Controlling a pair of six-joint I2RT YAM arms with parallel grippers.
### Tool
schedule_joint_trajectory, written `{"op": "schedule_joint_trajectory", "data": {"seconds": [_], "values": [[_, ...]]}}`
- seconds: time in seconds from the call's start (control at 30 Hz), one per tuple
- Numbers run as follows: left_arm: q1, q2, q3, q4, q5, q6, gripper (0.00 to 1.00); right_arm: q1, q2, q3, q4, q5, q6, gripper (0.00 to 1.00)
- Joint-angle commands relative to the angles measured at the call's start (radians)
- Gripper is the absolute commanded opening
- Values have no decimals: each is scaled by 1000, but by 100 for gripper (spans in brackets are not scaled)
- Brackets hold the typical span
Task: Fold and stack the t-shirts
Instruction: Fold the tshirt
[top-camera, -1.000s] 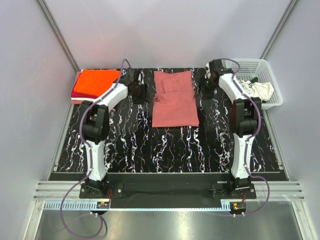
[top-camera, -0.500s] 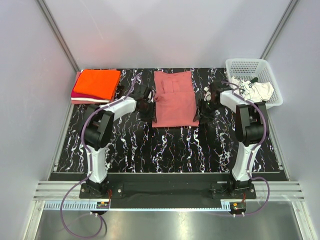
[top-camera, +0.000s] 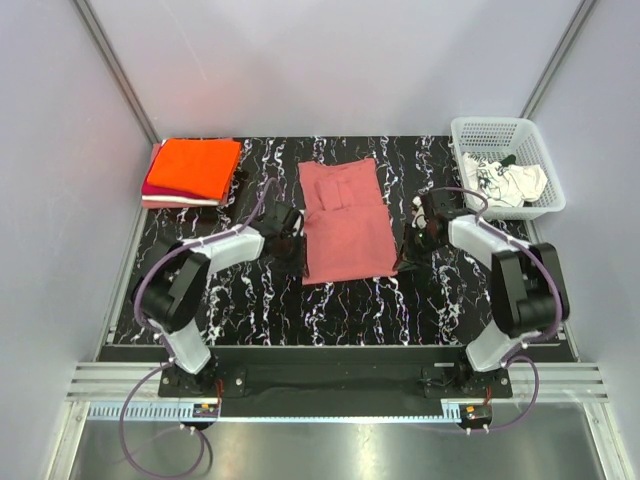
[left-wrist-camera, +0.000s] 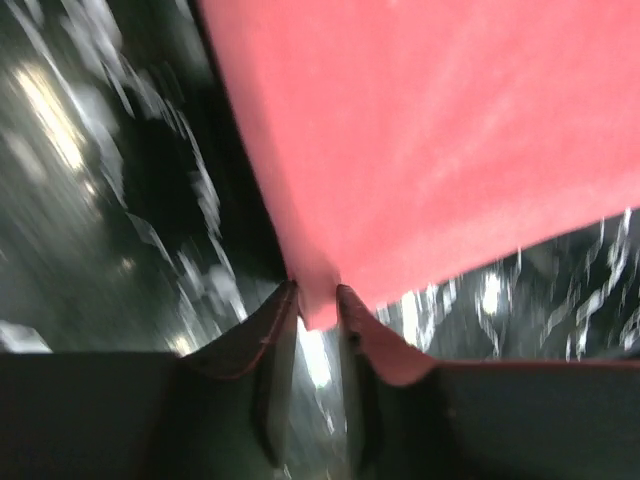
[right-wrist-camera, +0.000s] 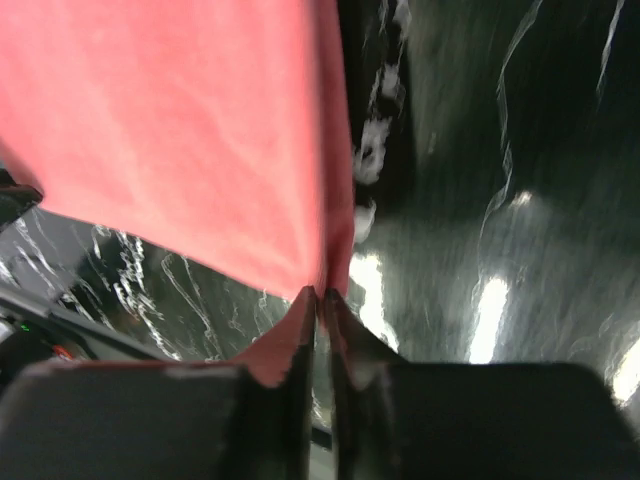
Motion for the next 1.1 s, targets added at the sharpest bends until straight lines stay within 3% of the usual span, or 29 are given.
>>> {"op": "schedule_joint_trajectory", "data": {"seconds": [0.0,0.07,0.13,0.27,0.37,0.73,0.8,0.93,1.07], "values": [[-27,-137,-68,25,-41,-41,30,9,-139,-94,11,76,54,25],[-27,-176,-74,8,-58,-43,41,9,-166,-111,13,70,60,39],[-29,-200,-48,-15,-92,-20,43,9,-192,-113,10,63,65,42],[-26,-147,59,2,-67,63,41,9,-221,-111,5,89,83,44],[-9,-29,206,-12,-43,97,31,9,-230,-111,4,70,89,44],[144,315,553,-52,-118,149,32,9,-321,-105,4,71,123,44],[175,371,650,-73,-68,169,33,9,-341,-124,5,73,146,45],[186,338,725,-96,14,180,39,9,-370,-164,10,91,174,47],[186,223,632,-113,14,186,45,9,-381,-222,39,85,191,52]]}}
